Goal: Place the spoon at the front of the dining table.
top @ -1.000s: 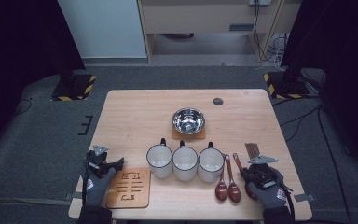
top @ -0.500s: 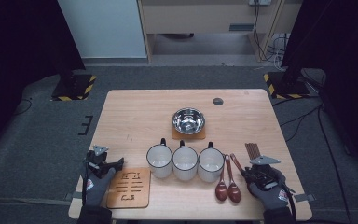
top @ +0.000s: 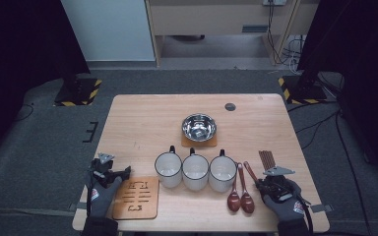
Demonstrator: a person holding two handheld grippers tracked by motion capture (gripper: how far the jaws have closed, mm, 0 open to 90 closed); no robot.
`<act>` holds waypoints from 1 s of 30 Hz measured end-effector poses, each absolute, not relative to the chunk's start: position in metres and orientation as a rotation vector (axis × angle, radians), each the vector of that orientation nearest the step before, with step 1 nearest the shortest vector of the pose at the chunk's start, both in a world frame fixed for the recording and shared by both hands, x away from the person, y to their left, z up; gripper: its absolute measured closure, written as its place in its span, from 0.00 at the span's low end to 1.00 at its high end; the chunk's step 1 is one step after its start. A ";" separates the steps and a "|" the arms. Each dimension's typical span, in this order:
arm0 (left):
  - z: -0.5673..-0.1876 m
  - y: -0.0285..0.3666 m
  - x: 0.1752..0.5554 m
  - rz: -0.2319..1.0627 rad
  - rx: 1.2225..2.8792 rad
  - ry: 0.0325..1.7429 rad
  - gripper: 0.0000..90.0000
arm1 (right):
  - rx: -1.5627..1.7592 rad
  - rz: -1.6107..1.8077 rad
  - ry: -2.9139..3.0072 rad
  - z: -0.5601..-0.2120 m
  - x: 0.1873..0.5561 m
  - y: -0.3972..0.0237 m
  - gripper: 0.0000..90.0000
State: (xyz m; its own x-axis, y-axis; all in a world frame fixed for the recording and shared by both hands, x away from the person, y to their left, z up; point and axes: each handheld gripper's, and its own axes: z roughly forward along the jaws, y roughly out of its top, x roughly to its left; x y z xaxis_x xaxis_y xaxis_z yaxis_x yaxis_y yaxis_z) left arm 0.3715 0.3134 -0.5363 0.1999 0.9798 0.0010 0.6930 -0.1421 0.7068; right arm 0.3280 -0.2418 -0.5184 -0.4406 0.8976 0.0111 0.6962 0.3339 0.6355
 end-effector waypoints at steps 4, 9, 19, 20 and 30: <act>-0.536 0.313 0.372 0.641 1.907 1.554 0.02 | 1.413 0.813 2.258 -0.519 0.327 -0.241 0.90; -0.537 0.313 0.372 0.632 1.917 1.549 0.00 | 1.411 0.812 2.246 -0.519 0.325 -0.239 0.91; -0.537 0.313 0.372 0.629 1.920 1.548 0.00 | 1.439 0.873 2.227 -0.517 0.326 -0.243 0.91; -0.537 0.313 0.372 0.629 1.920 1.548 0.00 | 1.440 0.881 2.223 -0.516 0.325 -0.243 0.91; -0.536 0.314 0.371 0.637 1.904 1.554 0.02 | 1.433 0.926 2.189 -0.506 0.325 -0.248 0.91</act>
State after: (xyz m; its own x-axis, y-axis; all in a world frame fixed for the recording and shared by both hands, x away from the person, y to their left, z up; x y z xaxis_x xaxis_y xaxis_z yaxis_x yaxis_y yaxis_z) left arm 0.3710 0.3141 -0.5363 0.2015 0.9795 -0.0039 0.6950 -0.1402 0.7052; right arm 0.3253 -0.2485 -0.5061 -0.4180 0.9070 0.0509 0.6680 0.2690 0.6938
